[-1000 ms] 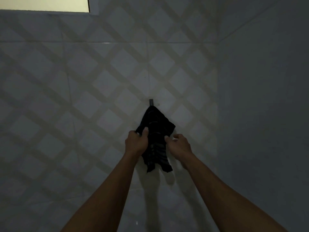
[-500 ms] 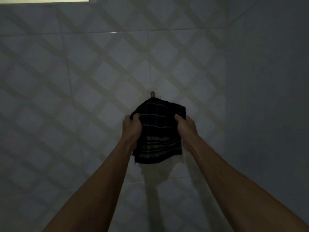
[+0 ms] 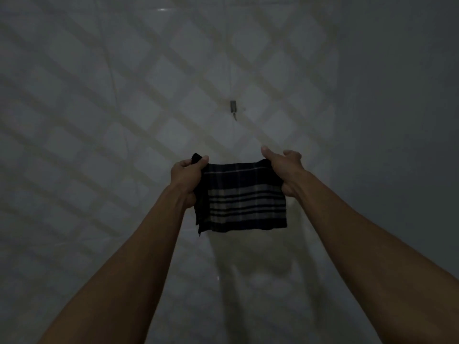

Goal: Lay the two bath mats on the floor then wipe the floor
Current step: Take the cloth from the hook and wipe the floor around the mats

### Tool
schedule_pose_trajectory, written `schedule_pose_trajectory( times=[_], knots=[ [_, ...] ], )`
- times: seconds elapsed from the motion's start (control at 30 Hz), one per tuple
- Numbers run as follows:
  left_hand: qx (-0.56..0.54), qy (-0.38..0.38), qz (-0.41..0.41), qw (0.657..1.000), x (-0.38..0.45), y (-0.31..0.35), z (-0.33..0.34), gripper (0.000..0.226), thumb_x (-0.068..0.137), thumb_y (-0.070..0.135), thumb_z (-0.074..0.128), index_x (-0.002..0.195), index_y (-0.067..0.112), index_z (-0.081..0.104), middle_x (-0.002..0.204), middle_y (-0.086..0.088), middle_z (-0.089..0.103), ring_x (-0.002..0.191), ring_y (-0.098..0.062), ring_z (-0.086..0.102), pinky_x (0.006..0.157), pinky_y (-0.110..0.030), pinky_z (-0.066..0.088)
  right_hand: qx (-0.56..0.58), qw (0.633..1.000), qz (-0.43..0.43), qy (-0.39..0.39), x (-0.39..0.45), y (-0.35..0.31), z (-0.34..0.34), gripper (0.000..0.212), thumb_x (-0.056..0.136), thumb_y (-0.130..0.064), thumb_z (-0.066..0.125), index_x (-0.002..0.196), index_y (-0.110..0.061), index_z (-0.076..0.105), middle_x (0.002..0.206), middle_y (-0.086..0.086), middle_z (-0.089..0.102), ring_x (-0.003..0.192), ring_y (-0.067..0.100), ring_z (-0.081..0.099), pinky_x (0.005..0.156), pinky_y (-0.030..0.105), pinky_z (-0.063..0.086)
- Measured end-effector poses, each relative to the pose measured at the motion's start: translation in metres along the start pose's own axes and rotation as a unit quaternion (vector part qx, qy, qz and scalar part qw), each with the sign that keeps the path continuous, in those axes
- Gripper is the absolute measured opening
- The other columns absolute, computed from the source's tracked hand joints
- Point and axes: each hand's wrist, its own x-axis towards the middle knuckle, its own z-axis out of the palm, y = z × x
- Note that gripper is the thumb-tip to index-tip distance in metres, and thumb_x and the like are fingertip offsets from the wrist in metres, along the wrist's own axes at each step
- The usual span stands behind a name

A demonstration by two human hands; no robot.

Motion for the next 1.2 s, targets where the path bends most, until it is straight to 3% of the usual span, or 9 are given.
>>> schedule_pose_trajectory(
  times=[0.13,0.2,0.33,0.47,0.6,0.8,0.93,1.1,1.2],
  knots=[
    [0.051,-0.098,-0.029,0.993,-0.027,-0.020,-0.041,0.098,0.068,0.001,0.087,0.143,0.033,0.033,0.116,-0.013,0.055,0.101,-0.036,0.066,0.075,-0.049,0.060,-0.031,0.980,0.070,-0.183,-0.029,0.023,-0.010,0.086,0.056,-0.006,0.090,0.134,-0.012,0.052,0.126,0.016,0.060,0.104,0.033,0.066,0.081,0.044,0.059],
    [0.140,-0.175,-0.034,0.974,-0.040,-0.030,-0.059,0.106,0.051,-0.012,0.087,0.141,0.026,0.046,0.121,-0.014,0.059,0.110,-0.038,0.064,0.084,-0.052,0.059,-0.115,0.962,0.082,-0.235,-0.046,0.037,-0.010,0.086,0.046,0.001,0.090,0.126,-0.010,0.061,0.127,0.016,0.059,0.109,0.034,0.063,0.089,0.045,0.057],
    [0.408,-0.182,-0.011,0.895,-0.061,-0.061,-0.085,0.065,0.046,-0.013,0.092,0.103,0.011,0.074,0.104,-0.010,0.074,0.102,-0.029,0.068,0.089,-0.046,0.059,-0.359,0.902,0.071,-0.230,-0.073,0.076,-0.006,0.082,0.037,-0.004,0.097,0.114,-0.010,0.068,0.115,0.009,0.065,0.106,0.028,0.063,0.095,0.041,0.055],
    [0.488,-0.133,0.026,0.863,-0.078,-0.095,-0.098,0.025,0.070,0.014,0.091,0.091,0.008,0.079,0.085,-0.008,0.075,0.084,-0.023,0.070,0.078,-0.033,0.056,-0.434,0.881,0.036,-0.185,-0.092,0.113,-0.012,0.045,0.057,-0.016,0.094,0.097,-0.010,0.076,0.093,0.007,0.072,0.092,0.024,0.068,0.087,0.037,0.056],
    [0.445,-0.106,0.017,0.889,-0.092,-0.120,-0.106,0.013,0.079,0.014,0.084,0.079,0.006,0.074,0.075,-0.009,0.069,0.072,-0.021,0.066,0.064,-0.027,0.053,-0.402,0.898,0.028,-0.177,-0.110,0.137,-0.027,0.025,0.073,-0.025,0.086,0.085,-0.007,0.074,0.089,0.009,0.066,0.087,0.023,0.065,0.081,0.033,0.055],
    [0.270,-0.041,-0.054,0.961,-0.111,-0.171,-0.109,0.013,0.088,0.018,0.076,0.082,0.009,0.071,0.080,-0.009,0.071,0.074,-0.025,0.069,0.063,-0.031,0.057,-0.138,0.976,0.122,-0.120,-0.126,0.192,-0.049,0.031,0.078,-0.027,0.082,0.096,-0.004,0.070,0.100,0.019,0.073,0.090,0.032,0.072,0.084,0.048,0.059],
    [0.231,0.029,-0.097,0.968,-0.123,-0.215,-0.094,0.009,0.090,0.020,0.073,0.086,0.013,0.069,0.082,-0.008,0.069,0.071,-0.024,0.066,0.060,-0.031,0.054,-0.066,0.986,0.139,-0.068,-0.132,0.233,-0.056,0.019,0.083,-0.026,0.078,0.091,-0.012,0.067,0.099,0.017,0.072,0.081,0.029,0.070,0.077,0.044,0.061],
    [0.186,0.091,-0.162,0.965,-0.139,-0.271,-0.083,0.020,0.091,0.021,0.071,0.098,0.003,0.070,0.088,-0.012,0.072,0.075,-0.027,0.069,0.064,-0.036,0.061,-0.043,0.983,0.180,-0.005,-0.135,0.290,-0.071,0.031,0.083,-0.029,0.078,0.101,-0.008,0.065,0.098,0.013,0.070,0.084,0.027,0.070,0.070,0.037,0.062],
    [0.156,0.119,-0.223,0.955,-0.149,-0.300,-0.085,0.022,0.088,0.020,0.074,0.091,-0.001,0.068,0.086,-0.016,0.073,0.075,-0.031,0.072,0.072,-0.044,0.063,-0.007,0.971,0.237,-0.013,-0.138,0.320,-0.082,0.046,0.074,-0.024,0.086,0.109,-0.004,0.063,0.101,0.016,0.069,0.089,0.031,0.071,0.076,0.044,0.062]
  ],
)
